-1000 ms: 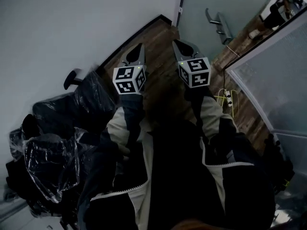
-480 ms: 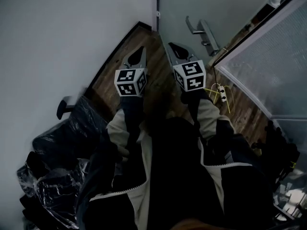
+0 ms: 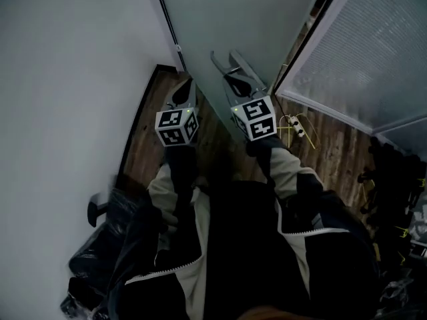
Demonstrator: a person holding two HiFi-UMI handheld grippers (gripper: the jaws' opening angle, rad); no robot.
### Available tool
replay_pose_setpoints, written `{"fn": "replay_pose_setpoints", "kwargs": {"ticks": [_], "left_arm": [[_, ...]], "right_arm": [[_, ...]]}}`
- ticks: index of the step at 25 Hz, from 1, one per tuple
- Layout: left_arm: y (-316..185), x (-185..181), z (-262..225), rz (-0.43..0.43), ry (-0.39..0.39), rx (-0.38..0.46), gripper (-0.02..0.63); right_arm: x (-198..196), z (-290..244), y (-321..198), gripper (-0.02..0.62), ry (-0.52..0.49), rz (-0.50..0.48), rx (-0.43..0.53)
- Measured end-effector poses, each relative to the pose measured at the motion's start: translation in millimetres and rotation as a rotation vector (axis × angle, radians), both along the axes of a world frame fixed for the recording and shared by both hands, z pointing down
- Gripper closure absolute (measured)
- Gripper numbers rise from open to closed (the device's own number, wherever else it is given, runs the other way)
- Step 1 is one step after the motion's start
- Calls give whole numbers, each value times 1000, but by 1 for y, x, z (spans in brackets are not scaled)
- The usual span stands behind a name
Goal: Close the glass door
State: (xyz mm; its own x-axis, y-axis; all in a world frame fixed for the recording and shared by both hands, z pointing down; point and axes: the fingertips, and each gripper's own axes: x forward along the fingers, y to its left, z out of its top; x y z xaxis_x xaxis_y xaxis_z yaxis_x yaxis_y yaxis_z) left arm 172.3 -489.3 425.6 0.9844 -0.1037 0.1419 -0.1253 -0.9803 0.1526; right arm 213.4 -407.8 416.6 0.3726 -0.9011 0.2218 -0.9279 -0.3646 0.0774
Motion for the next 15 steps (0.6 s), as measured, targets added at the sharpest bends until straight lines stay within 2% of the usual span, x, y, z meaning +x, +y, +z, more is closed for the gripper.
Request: {"fn": "replay_pose_setpoints", "kwargs": {"ticks": [5,8,11,13,15], "left_arm": [[2,23,-2,105,1,-4,600],[2,29,-1,141,6,-8,600],[4,32,-1,165,8,-14,600],[5,32,0,177,10,-16,600],[3,32,1,180,14,-21,600]], "right_arm": [[10,-5,7,591,65,79,-56],[6,-6,2,591,168,64,-162],[3,-7,2,583,295,52,-334],[1,-2,-1,448,416,22,-512],[5,10,-6,421,570,-14,-709]]}}
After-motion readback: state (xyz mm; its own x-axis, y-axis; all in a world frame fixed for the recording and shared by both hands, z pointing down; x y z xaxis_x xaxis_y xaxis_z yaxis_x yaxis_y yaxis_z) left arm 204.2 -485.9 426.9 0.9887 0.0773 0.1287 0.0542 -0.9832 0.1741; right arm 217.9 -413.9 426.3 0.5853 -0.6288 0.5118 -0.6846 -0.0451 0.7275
